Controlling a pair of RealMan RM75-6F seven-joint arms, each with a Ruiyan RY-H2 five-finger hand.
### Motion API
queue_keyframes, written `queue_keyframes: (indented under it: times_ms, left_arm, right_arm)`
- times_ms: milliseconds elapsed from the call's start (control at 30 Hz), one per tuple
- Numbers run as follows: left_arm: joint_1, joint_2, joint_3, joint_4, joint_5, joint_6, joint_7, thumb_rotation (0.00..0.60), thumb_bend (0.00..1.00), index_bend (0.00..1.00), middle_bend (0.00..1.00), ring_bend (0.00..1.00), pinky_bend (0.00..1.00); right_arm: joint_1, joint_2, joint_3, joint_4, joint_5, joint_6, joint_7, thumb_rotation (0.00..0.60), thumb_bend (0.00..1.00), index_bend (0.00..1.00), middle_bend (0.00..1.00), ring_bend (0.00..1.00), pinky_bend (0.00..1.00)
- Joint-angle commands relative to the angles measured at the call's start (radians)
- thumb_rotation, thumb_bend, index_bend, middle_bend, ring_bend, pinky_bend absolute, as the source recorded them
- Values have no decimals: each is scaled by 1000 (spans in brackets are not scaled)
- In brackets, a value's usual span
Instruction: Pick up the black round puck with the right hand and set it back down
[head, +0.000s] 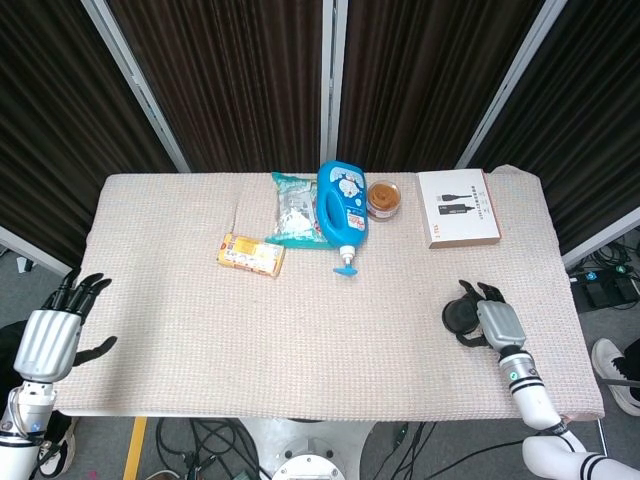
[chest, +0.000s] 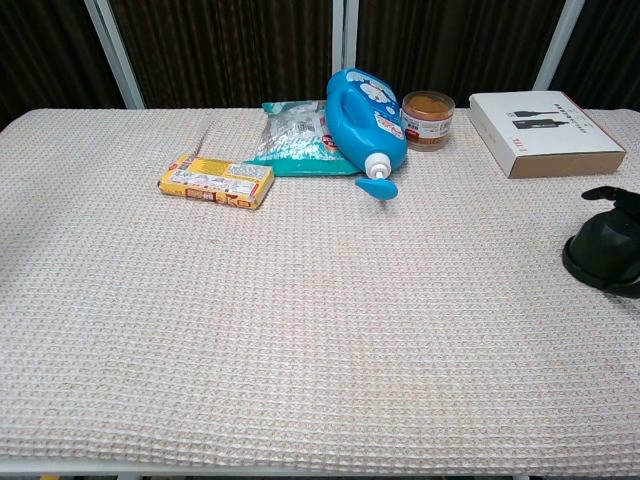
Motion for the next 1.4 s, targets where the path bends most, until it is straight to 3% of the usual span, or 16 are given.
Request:
queue_keyframes:
  times_ms: [33,433,633,867,1067,1200,1267,1400]
  left_arm:
    - [0,0,0,0,0,0,0,600,133,174,136,32,292]
    - [-2,1,0,-2,1,-3,1,600,132,174,136,32,292]
    - [-2,1,0,-2,3,-3,0,600,133,174,136,32,292]
    - [-4,4,-5,-7,5,1,0,600,132,174,136,32,292]
    - [-7,7,-10,-18,9,6,7,600,132,174,137,31,292]
    - [-7,6,-9,-18,5,3,9,600,133,174,137,32,292]
    - [-7,6,-8,-16,5,-1,7,600,132,174,137,32,292]
    - [-10,3,-5,-15,11,-3,4,600,132,174,136,32,292]
  right_arm:
    - [-2,-1,3,0,-2,11,-1,600,157,74,350,0,0]
    - [-15,-4,17,4,-35,88,27,600,196,415,478,76,0]
    - [-20,33,38,-40,-71,159,50,600,201,458,512,123,0]
    - [-13,153,95,-232,-152,291,35,600,202,477,517,154,0]
    - [-27,296,159,-495,-279,469,-27,600,202,481,522,160,4]
    - [-53,302,162,-551,-325,560,-71,600,202,488,532,180,43]
    - [-51,282,136,-516,-247,485,-140,600,201,489,530,179,52]
    - [20,228,75,-370,25,139,-257,600,208,490,522,177,55]
